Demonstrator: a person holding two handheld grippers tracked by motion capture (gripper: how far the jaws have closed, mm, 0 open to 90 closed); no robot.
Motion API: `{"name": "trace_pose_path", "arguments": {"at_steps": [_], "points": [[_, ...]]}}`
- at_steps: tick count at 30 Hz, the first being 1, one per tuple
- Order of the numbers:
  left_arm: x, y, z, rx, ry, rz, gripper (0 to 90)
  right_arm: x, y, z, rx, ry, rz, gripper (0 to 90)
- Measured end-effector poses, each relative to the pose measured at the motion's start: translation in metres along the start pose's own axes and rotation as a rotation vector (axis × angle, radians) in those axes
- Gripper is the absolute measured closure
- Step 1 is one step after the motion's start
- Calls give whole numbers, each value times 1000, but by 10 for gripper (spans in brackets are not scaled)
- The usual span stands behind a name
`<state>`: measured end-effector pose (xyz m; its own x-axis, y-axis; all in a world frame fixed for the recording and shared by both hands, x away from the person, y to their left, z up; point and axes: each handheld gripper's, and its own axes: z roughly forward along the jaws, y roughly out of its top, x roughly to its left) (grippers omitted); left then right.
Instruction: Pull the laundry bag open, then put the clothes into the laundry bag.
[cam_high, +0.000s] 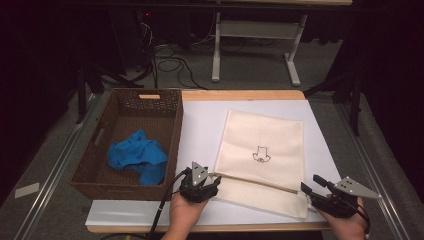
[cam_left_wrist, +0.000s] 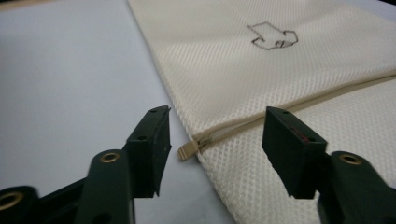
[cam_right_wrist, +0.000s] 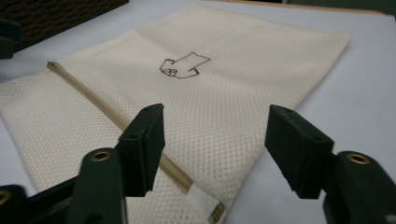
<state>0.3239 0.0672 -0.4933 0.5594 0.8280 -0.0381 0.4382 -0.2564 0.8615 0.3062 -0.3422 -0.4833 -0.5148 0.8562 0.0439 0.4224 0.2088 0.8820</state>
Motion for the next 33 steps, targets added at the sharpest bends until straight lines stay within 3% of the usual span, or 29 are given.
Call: {"name": "trace_pose_path", "arguments": {"at_steps": [2, 3, 4, 5, 6, 8, 11, 15, 20, 29, 33], "points": [[-3, 2, -5, -29, 9, 17, 346, 4, 2, 1, -15, 0, -26, 282], [-6, 1, -6, -56, 14, 22, 276, 8, 5, 3, -22, 4, -43, 191], [-6, 1, -6, -56, 14, 22, 245, 8, 5, 3, -22, 4, -43, 191], [-7, 0, -5, -60, 8, 11, 207, 12, 8, 5, -31, -10, -59, 109], [-8, 1, -4, -52, 4, 4, 207, 12, 8, 5, -31, -10, -59, 109], [-10, 4, -3, -46, -1, 11, 120, 16, 13, 7, -35, -13, -60, 7], [-13, 9, -4, -39, -7, 42, 66, 17, 15, 7, -30, -8, -51, 3], [-9, 19, -9, -50, -18, 31, 12, 18, 14, 8, -27, -12, -57, 3], [-8, 25, -12, -53, 2, 45, 4, 14, 15, 7, -33, -9, -41, 3], [-4, 35, -24, -95, -23, 21, 6, 11, 15, 4, -52, -1, -36, 3], [0, 44, -34, -112, 1, 29, 7, 11, 15, 3, -55, 0, -42, 3]]}}
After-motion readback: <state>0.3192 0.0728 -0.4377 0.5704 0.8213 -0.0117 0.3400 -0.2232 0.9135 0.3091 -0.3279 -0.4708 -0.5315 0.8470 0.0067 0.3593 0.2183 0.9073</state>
